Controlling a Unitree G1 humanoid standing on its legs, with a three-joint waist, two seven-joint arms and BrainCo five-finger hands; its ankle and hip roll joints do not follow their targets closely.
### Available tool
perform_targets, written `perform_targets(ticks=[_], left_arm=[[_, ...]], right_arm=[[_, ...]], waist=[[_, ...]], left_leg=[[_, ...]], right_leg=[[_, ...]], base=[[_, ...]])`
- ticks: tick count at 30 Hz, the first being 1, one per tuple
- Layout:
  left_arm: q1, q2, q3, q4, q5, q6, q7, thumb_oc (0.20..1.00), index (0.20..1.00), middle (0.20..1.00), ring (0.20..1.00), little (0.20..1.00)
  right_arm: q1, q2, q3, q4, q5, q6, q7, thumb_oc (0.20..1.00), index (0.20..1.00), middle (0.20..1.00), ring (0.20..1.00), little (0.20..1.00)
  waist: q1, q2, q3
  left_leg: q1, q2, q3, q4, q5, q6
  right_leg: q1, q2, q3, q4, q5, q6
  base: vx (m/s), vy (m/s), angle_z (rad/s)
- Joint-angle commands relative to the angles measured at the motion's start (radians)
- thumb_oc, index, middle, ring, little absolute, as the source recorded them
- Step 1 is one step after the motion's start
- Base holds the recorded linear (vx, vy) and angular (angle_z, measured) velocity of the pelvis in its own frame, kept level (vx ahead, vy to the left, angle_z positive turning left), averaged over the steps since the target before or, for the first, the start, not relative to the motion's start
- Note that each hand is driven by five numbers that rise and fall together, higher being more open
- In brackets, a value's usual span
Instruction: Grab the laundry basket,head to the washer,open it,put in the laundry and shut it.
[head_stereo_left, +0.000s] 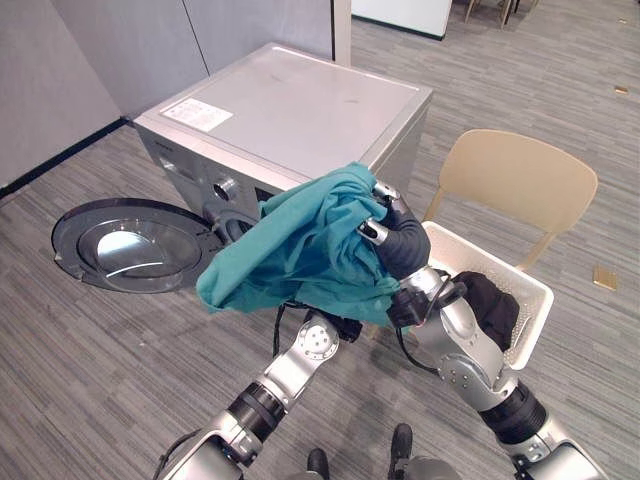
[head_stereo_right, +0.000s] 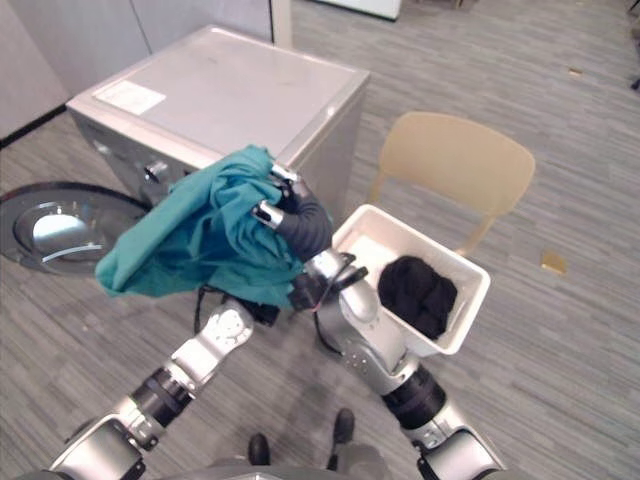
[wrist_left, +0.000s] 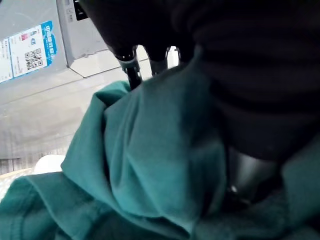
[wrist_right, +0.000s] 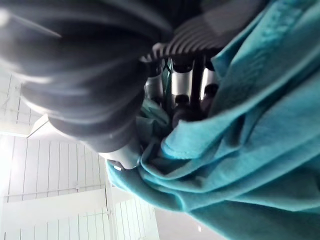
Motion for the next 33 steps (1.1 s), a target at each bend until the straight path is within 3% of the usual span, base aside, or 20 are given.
perform_targets(ticks=[1, 3, 4, 5, 6, 12, 17, 24, 33], left_arm=[[-0.045, -0.028, -0.012, 0.039, 0.003, -0.060, 0.027, 0.200, 0.200, 0.200, 0.200, 0.200], [-0.023, -0.016, 0.009, 0.026, -0.012, -0.063, 0.034, 0.200, 0.200, 0.200, 0.200, 0.200], [-0.007, -0.009, 0.026, 0.022, -0.017, -0.061, 0.035, 0.200, 0.200, 0.200, 0.200, 0.200], [0.009, 0.000, 0.042, 0.014, -0.026, -0.062, 0.035, 0.200, 0.200, 0.200, 0.200, 0.200], [0.043, 0.016, 0.074, 0.004, -0.036, -0.060, 0.035, 0.200, 0.200, 0.200, 0.200, 0.200], [0.121, 0.047, 0.141, -0.027, -0.053, -0.062, 0.019, 0.200, 0.200, 0.200, 0.200, 0.200], [0.257, 0.089, 0.277, -0.068, -0.080, -0.070, -0.020, 0.200, 0.200, 0.200, 0.200, 0.200], [0.438, 0.126, 0.435, -0.019, -0.106, -0.054, -0.111, 0.200, 0.200, 0.200, 0.200, 0.200], [0.591, 0.097, 0.563, 0.188, -0.101, -0.001, -0.149, 0.200, 0.200, 0.200, 0.200, 0.200]], right_arm=[[0.003, 0.050, -0.009, -0.019, 0.051, -0.044, 0.016, 0.200, 0.200, 0.200, 0.200, 0.200], [0.036, 0.041, -0.012, -0.003, 0.036, -0.032, 0.014, 0.200, 0.200, 0.200, 0.200, 0.200], [0.057, 0.033, -0.015, 0.014, 0.025, -0.025, 0.015, 0.357, 0.357, 0.357, 0.357, 0.357], [0.077, 0.024, -0.023, 0.028, 0.013, -0.017, 0.010, 0.561, 0.561, 0.561, 0.561, 0.561], [0.109, 0.006, -0.040, 0.053, -0.016, -0.003, 0.006, 1.000, 1.000, 1.000, 1.000, 1.000], [0.174, -0.033, -0.102, 0.082, -0.091, 0.018, -0.005, 1.000, 1.000, 1.000, 1.000, 1.000], [0.278, -0.144, -0.262, 0.068, -0.386, 0.036, -0.038, 1.000, 1.000, 1.000, 1.000, 1.000], [0.493, -0.250, -0.413, 0.126, -0.544, 0.072, 0.026, 1.000, 1.000, 1.000, 1.000, 1.000], [0.643, -0.237, -0.459, 0.343, -0.755, 0.116, 0.041, 1.000, 1.000, 1.000, 1.000, 1.000]], waist=[[0.001, -0.047, -0.054], [0.001, -0.044, -0.058], [0.001, -0.042, -0.060], [0.002, -0.040, -0.062], [0.003, -0.037, -0.065], [0.006, -0.035, -0.071], [0.007, -0.034, -0.075], [0.003, -0.031, -0.066], [0.002, -0.022, -0.039]], left_leg=[[-0.034, -0.010, -0.016, -0.007, -0.018, -0.004], [-0.028, -0.013, -0.014, -0.007, -0.021, -0.004], [-0.027, -0.014, -0.013, -0.007, -0.021, -0.003], [-0.025, -0.014, -0.014, -0.007, -0.022, -0.003], [-0.022, -0.015, -0.015, -0.007, -0.022, -0.003], [-0.016, -0.017, -0.018, -0.007, -0.023, -0.004], [-0.012, -0.018, -0.026, -0.007, -0.024, -0.002], [-0.008, -0.018, -0.028, -0.007, -0.023, 0.000], [-0.018, -0.020, -0.033, -0.007, -0.015, 0.007]], right_leg=[[0.102, 0.001, 0.053, -0.024, -0.125, 0.085], [0.108, 0.000, 0.055, -0.028, -0.122, 0.087], [0.112, -0.001, 0.055, -0.032, -0.120, 0.088], [0.114, -0.003, 0.055, -0.034, -0.119, 0.089], [0.120, -0.004, 0.053, -0.038, -0.117, 0.090], [0.133, -0.006, 0.049, -0.046, -0.114, 0.092], [0.144, -0.008, 0.046, -0.054, -0.113, 0.095], [0.146, -0.004, 0.051, -0.054, -0.113, 0.098], [0.132, 0.001, 0.055, -0.038, -0.123, 0.093]], base=[[0.01, 0.033, -0.05], [0.02, 0.026, -0.05], [0.02, 0.021, -0.04], [0.02, 0.027, -0.04], [0.02, 0.022, -0.04], [0.00, 0.000, 0.00], [0.00, 0.000, 0.00], [0.00, -0.009, 0.00], [-0.01, -0.011, -0.01]])
